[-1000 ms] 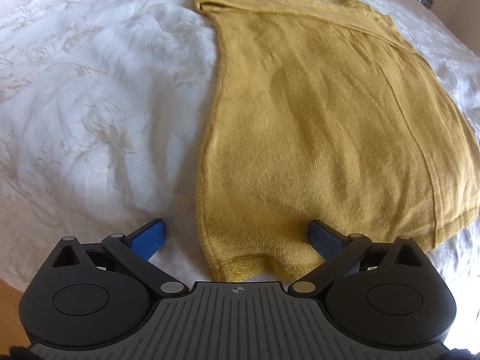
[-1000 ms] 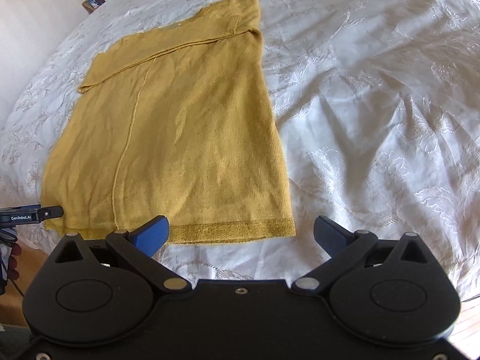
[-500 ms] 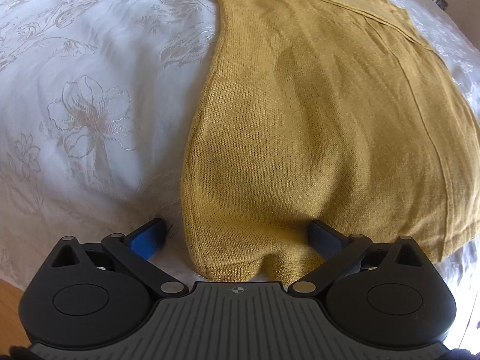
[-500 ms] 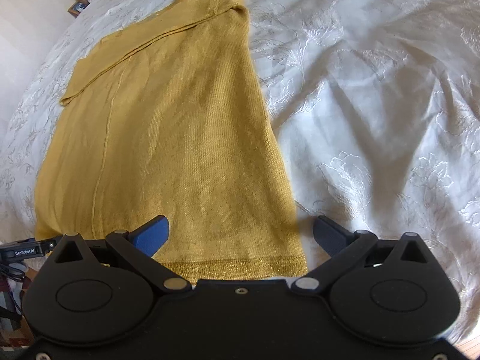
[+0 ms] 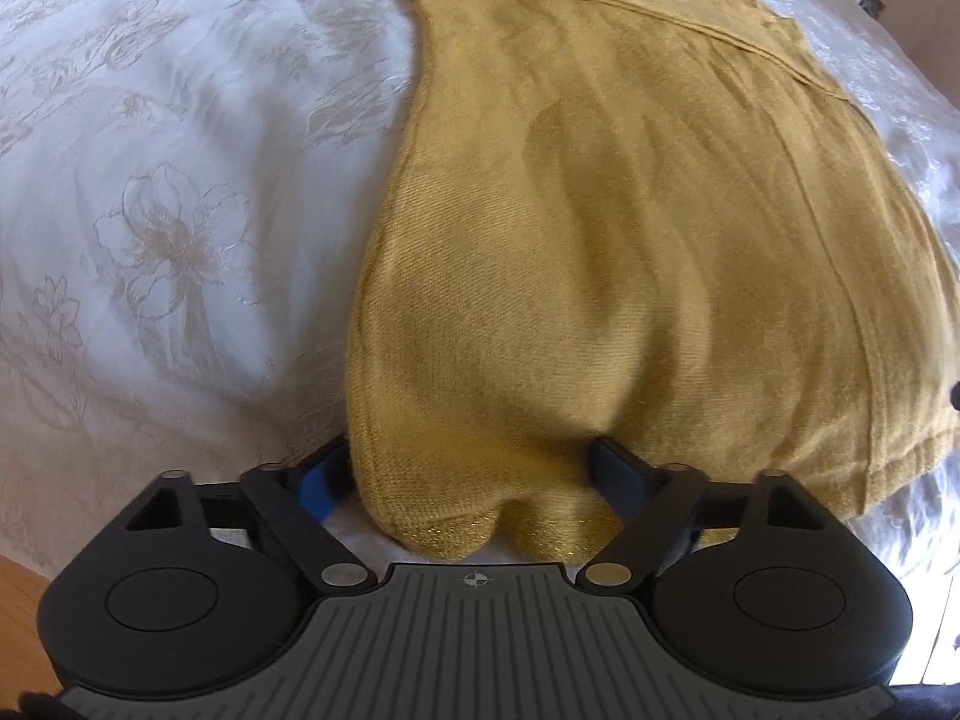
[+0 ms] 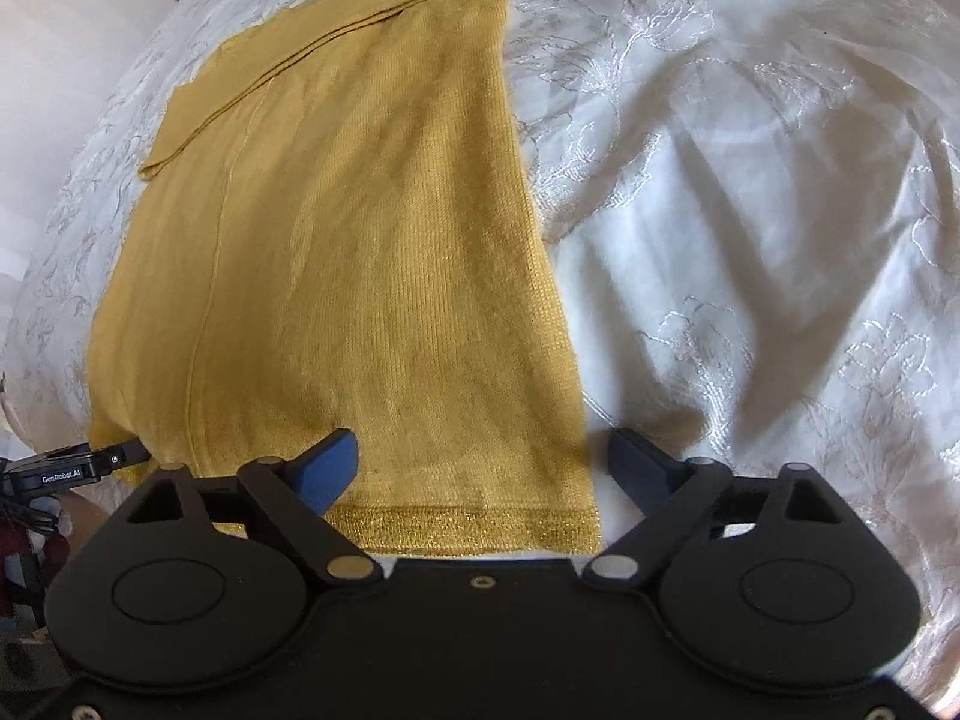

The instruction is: Fold small clothes

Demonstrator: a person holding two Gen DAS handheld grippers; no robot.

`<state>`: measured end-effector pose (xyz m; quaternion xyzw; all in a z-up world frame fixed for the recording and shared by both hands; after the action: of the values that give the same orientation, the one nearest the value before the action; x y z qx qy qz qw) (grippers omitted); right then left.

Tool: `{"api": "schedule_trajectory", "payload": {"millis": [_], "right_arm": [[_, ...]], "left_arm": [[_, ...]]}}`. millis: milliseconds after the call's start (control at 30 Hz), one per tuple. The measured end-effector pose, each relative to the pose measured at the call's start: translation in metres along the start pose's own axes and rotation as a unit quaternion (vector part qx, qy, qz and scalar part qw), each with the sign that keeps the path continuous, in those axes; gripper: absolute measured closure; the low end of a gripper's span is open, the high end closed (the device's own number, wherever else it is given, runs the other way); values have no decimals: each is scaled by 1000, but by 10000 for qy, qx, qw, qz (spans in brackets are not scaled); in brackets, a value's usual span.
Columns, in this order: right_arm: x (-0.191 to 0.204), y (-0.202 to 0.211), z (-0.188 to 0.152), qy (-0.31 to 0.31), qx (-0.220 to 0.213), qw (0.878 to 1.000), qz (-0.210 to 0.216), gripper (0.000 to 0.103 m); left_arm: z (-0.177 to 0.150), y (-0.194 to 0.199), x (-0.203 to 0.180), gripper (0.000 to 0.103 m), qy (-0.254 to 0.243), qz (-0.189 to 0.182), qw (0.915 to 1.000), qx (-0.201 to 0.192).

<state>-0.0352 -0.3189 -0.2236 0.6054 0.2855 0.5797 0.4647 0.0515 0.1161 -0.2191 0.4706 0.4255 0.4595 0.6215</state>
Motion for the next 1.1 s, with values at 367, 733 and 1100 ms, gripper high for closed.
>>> {"api": "schedule_trajectory", "payload": {"millis": [367,733,1100], "right_arm": [[-26,15,1,-121,163,9984,519,77],[11,44,23,303,-101,9914,1271,89],[11,72,86,-94,-1014,9791,1759,89]], "left_arm": [[-1,20,-4,42,-45,24,9998,-182],[10,44,9,95,284,-544,9969,-486],[69,114,15,95,944,-918,9793,-1535]]}}
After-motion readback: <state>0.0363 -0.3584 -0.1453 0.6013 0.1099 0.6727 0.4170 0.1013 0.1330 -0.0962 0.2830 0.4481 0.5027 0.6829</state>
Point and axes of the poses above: each gripper's, at about its wrist camera, not at the fingertips, and y roughly against the way its jaws point, x to its left, z to its top, the point moved 2 cm from there along -y, roughly the way its jaws point, and after that the axes turned 10 degrees about x, right-handed, at the moved point
